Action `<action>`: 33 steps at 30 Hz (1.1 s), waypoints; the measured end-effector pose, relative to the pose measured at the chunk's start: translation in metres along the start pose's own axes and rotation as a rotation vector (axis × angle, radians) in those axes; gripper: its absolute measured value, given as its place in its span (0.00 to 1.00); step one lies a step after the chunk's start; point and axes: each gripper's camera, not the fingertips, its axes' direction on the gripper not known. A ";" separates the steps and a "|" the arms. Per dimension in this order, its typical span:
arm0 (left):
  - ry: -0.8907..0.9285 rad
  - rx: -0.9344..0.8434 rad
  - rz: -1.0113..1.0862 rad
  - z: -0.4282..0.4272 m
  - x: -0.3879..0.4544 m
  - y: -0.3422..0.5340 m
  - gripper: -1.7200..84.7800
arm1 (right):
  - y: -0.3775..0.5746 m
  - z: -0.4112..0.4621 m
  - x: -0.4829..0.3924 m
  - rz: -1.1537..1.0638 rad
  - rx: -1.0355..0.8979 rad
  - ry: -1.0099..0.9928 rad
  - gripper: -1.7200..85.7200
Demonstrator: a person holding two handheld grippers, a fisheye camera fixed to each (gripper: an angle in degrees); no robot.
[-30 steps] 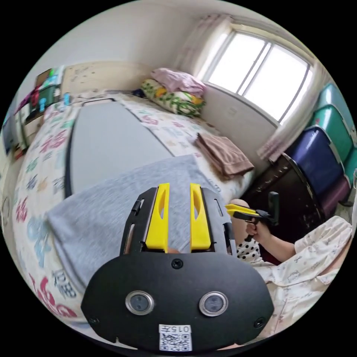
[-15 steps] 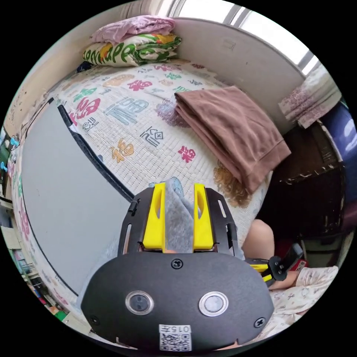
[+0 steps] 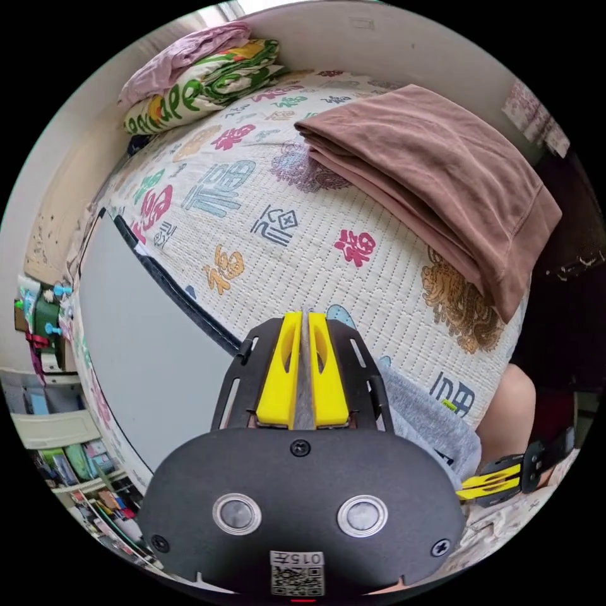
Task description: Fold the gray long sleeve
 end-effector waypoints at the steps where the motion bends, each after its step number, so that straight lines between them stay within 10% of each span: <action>1: 0.002 0.006 -0.012 0.002 -0.002 0.003 0.04 | -0.002 0.003 0.005 0.041 -0.021 -0.005 0.02; 14: 0.514 0.236 0.060 -0.088 0.013 0.223 0.11 | -0.001 -0.021 -0.003 0.116 0.011 -0.076 0.02; 25: 0.210 0.137 -0.011 -0.069 0.084 0.329 0.07 | 0.000 -0.015 -0.027 0.072 -0.033 0.105 0.02; 33: 0.444 0.264 -0.043 -0.096 0.034 0.302 0.10 | 0.007 -0.076 -0.037 -0.001 0.002 0.103 0.09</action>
